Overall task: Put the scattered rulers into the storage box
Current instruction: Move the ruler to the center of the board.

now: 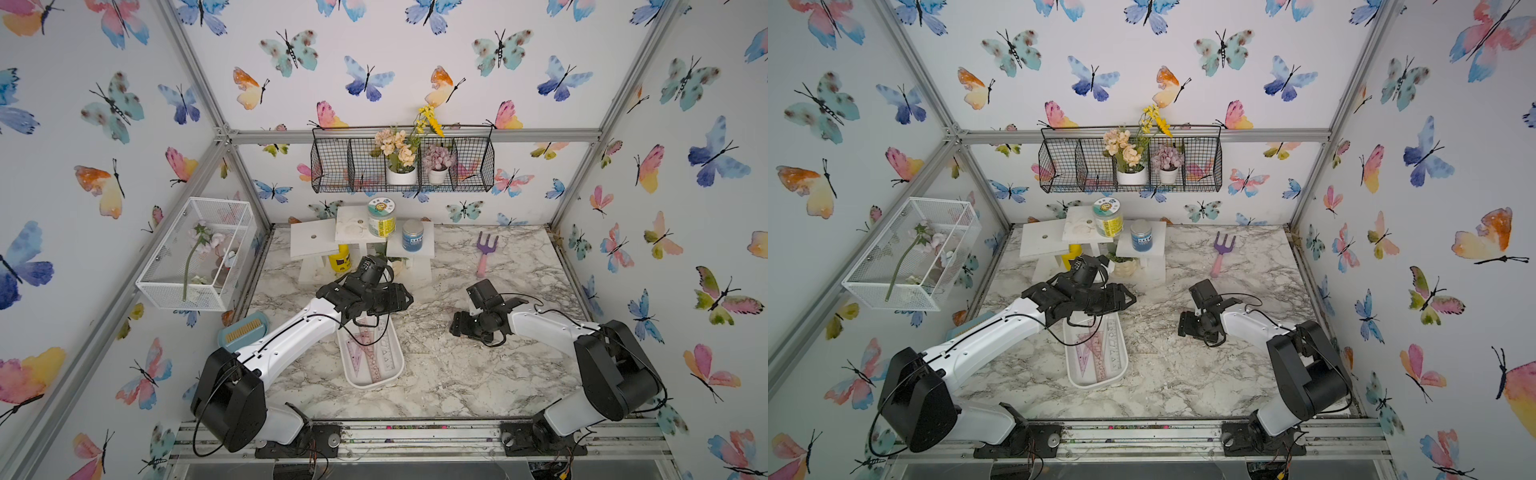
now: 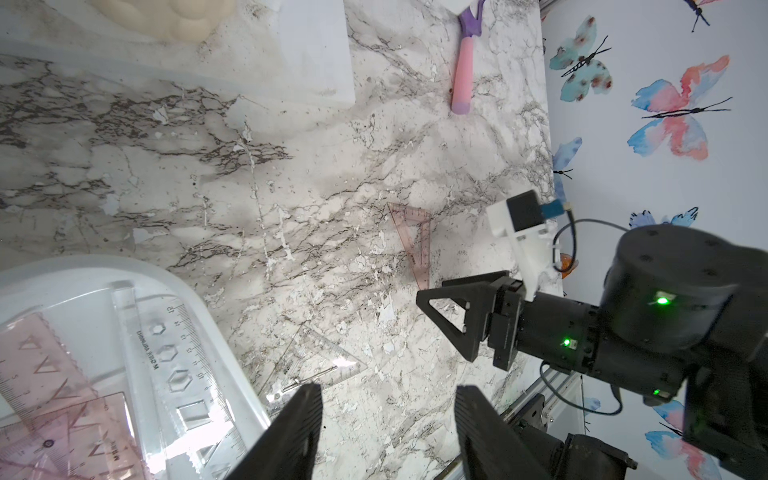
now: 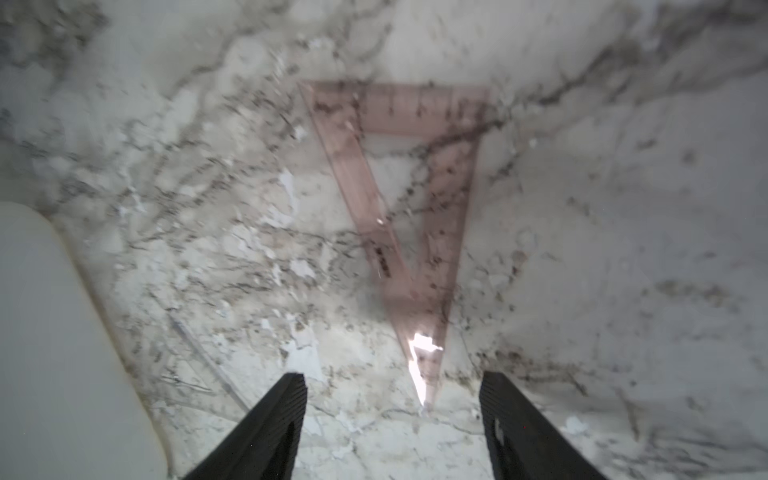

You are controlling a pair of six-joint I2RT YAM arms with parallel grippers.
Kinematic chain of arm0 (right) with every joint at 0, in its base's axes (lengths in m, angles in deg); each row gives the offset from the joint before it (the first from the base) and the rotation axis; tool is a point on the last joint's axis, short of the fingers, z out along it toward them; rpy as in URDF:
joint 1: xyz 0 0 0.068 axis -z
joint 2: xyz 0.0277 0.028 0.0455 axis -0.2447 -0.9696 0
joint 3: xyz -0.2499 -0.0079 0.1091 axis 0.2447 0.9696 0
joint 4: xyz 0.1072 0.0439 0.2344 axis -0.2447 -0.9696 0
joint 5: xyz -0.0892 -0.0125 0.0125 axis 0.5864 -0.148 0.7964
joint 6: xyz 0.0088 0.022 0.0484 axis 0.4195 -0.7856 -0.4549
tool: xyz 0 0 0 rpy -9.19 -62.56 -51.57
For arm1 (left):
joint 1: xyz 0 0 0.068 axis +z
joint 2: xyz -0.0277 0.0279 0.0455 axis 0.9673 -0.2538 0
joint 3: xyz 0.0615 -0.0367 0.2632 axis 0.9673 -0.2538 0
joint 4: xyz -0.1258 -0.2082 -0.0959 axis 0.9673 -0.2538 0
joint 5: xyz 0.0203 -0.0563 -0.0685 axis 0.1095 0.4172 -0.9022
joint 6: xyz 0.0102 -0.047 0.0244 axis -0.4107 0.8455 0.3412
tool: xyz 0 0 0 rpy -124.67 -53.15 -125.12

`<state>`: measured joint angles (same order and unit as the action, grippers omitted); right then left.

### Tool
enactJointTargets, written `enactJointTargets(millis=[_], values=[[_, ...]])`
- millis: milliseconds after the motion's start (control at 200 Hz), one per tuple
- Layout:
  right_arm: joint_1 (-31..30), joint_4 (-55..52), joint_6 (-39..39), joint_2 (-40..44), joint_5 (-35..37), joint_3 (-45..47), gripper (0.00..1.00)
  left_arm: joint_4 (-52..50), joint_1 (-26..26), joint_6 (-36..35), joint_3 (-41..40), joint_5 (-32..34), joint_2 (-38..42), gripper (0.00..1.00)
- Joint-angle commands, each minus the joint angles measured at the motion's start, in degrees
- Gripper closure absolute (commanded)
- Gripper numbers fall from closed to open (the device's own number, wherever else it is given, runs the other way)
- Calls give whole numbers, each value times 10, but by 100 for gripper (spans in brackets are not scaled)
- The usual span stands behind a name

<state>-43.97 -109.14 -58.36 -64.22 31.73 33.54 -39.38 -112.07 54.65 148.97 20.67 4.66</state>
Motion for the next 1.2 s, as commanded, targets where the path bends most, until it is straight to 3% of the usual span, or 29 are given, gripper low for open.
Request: enactJointTargets(millis=[0, 526, 756, 916, 1191], values=[[-13, 17, -18, 2, -19, 23, 28, 10, -1, 1, 6, -13, -9, 44], [-59, 87, -52, -71, -40, 6, 28, -2, -1, -19, 30, -4, -51, 44], [-56, 26, -37, -21, 37, -25, 27, -25, -10, -48, 82, 18, -110, 47], [-16, -77, -3, 25, 99, -47, 26, -51, -40, -74, 143, 42, -181, 47], [94, -67, 26, 90, 64, -1, 26, -115, -107, -118, 281, 96, -328, 47]])
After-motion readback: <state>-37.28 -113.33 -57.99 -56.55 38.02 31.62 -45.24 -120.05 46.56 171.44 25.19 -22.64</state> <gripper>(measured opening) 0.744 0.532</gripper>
